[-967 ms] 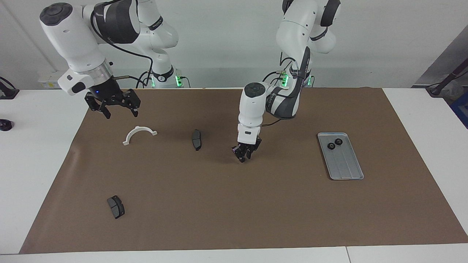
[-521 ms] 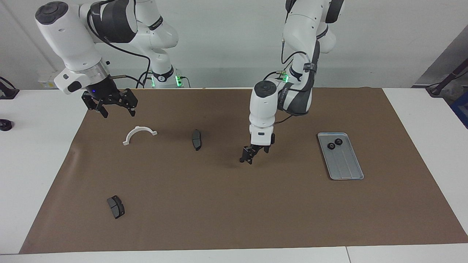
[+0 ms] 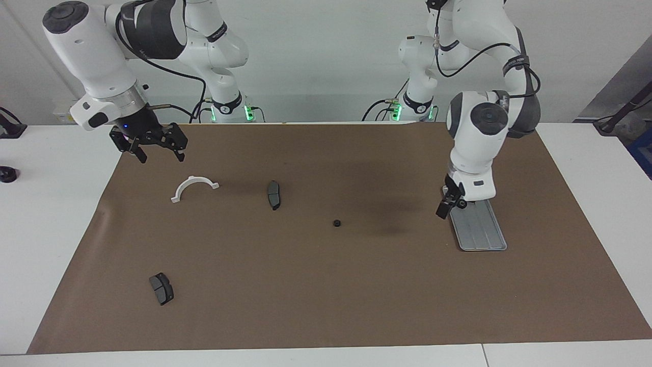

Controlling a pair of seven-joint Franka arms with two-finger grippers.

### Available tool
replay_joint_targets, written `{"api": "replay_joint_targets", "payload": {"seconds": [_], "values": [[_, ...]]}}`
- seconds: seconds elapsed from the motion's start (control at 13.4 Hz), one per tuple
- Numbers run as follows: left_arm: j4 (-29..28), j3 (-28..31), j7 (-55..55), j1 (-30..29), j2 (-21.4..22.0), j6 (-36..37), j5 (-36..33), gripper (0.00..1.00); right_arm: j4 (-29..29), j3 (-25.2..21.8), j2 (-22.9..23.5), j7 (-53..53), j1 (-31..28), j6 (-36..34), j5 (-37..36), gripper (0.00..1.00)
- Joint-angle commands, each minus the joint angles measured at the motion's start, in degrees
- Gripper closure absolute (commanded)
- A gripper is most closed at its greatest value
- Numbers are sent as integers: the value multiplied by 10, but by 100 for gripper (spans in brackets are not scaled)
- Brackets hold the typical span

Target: Place bearing gear from tray to pile

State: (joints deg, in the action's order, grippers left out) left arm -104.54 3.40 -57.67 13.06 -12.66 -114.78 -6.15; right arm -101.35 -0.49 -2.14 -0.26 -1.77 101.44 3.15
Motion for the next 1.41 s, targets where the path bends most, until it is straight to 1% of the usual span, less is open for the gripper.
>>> {"api": "replay_joint_targets", "payload": {"seconds": [0.0,0.07,0.15,0.22,0.3,0.45,0.52,0.6,0.67,0.74,0.89,1.12,1.19,1.26,1.34], "values": [[-99,-8,73,-43,46,-44,-7,0,-14,2,-10,86,0,15,5,0],[-147,-8,104,-57,60,-92,-7,0,-13,6,-8,104,8,24,-2,0],[-190,-8,117,-70,72,-145,-7,0,-13,6,0,104,31,38,-21,0],[-221,-8,120,-79,79,-182,-4,6,-12,6,17,106,54,49,-51,0],[-245,-9,126,-83,85,-202,-2,19,-7,6,32,108,78,54,-67,0],[-262,-9,142,-84,89,-208,6,32,2,6,59,113,112,83,-72,0],[-264,-9,149,-85,89,-210,17,36,17,6,76,121,127,92,-71,0],[-270,-9,157,-87,88,-212,32,39,45,7,99,140,143,95,-69,0],[-271,-9,168,-88,89,-214,46,41,74,7,128,168,161,106,-69,0],[-272,-9,172,-88,88,-218,52,41,98,7,159,206,184,138,-69,0],[-276,-9,184,-89,85,-240,53,43,102,7,190,247,220,202,-70,0],[-276,-9,210,-97,81,-260,53,44,104,7,237,320,280,264,-72,0],[-276,-9,220,-101,81,-264,53,45,105,6,253,347,299,275,-76,0],[-276,-9,222,-101,80,-266,53,45,105,7,264,360,309,281,-94,0],[-276,-9,222,-101,79,-269,53,45,106,7,287,380,327,282,-117,0]]}}
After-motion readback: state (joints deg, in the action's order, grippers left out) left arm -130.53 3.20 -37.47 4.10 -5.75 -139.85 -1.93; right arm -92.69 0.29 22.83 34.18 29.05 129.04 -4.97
